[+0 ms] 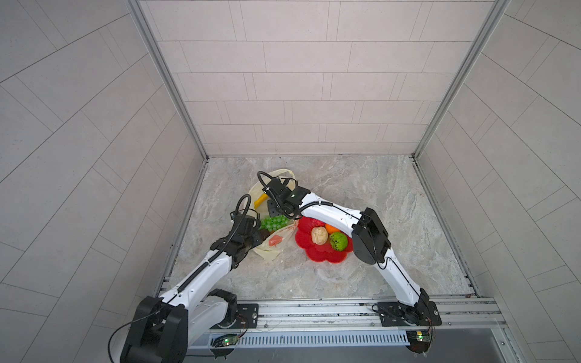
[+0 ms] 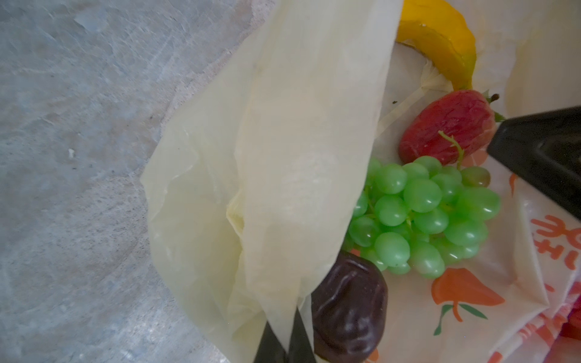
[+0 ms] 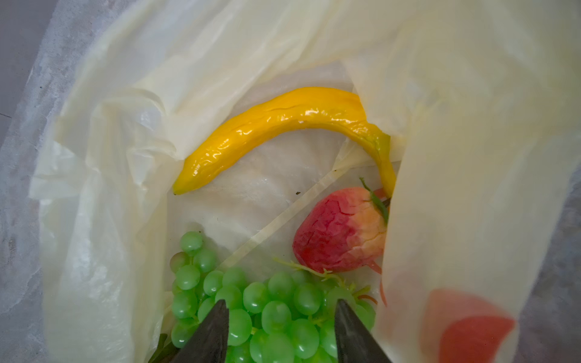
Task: Take fruits out of the plastic bag
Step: Pick up the fruit from the plastic bag.
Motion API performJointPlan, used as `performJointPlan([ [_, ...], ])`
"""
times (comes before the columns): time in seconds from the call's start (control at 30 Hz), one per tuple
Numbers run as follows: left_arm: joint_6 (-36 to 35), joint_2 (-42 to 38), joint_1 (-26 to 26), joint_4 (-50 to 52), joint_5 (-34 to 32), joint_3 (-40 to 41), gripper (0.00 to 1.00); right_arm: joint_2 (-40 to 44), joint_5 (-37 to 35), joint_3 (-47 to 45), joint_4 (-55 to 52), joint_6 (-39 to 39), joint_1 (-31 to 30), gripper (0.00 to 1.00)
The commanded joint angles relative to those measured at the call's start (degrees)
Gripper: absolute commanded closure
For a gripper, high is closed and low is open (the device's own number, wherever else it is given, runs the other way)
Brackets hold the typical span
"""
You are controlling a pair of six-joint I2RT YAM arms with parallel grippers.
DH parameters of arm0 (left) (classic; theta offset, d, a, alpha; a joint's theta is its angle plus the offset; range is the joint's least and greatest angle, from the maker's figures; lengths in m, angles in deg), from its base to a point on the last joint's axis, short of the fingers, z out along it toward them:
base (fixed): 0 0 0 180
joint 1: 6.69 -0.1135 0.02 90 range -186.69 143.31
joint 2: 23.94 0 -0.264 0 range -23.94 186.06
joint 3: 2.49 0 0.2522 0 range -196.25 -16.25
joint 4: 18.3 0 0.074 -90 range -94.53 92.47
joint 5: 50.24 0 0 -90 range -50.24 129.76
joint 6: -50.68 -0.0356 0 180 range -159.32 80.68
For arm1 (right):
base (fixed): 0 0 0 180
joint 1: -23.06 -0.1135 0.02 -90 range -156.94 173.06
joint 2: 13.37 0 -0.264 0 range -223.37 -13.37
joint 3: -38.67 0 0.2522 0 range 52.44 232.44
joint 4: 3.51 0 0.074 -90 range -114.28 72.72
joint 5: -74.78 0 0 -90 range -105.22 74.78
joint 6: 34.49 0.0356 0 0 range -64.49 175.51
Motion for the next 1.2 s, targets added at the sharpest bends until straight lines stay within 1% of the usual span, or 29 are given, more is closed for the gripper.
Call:
performJointPlan([
  [0.0, -0.41, -0.33, 0.35, 0.78, -1.53, -0.33, 0.99, -0.74, -1.56, 1.79, -2.35, 2.04, 1.31, 0.47],
  [0.17, -0.22, -0.68, 0.4, 0.93, -2.16, -0.33, 0.99, -3.43, -1.72, 4.72, -4.5, 2.57, 2.48, 0.47],
  [0.37, 0.03, -0.33, 0.76, -0.86, -0.21, 0.61, 0.99, -5.85, -1.64, 6.87, -5.23, 2.27, 2.9, 0.46],
  [0.6, 0.03, 0.63, 1.24, -0.85, -0.29, 0.55, 0.97, -7.37, -2.29, 8.88, -6.65, 1.31, 3.06, 0.45],
  [0.67, 0.04, 1.74, 1.31, -0.85, -0.07, 0.24, 0.97, -7.01, -3.57, 8.86, -6.86, 0.92, 2.93, 0.44],
  [0.8, 0.08, 3.61, 1.31, -1.45, 1.02, -0.15, 0.97, -7.51, -2.43, 8.92, -6.3, 1.76, 3.7, 0.41],
  [1.07, 0.05, 3.37, 1.77, -2.19, 1.42, 0.07, 0.97, -11.52, -1.14, 12.64, -7.37, 2.65, 4.47, 0.39],
  [1.17, 0.08, 3.08, 1.85, -2.25, 1.36, 0.2, 0.97, -13.11, -1.31, 14.66, -8.19, 2.96, 4.99, 0.37],
])
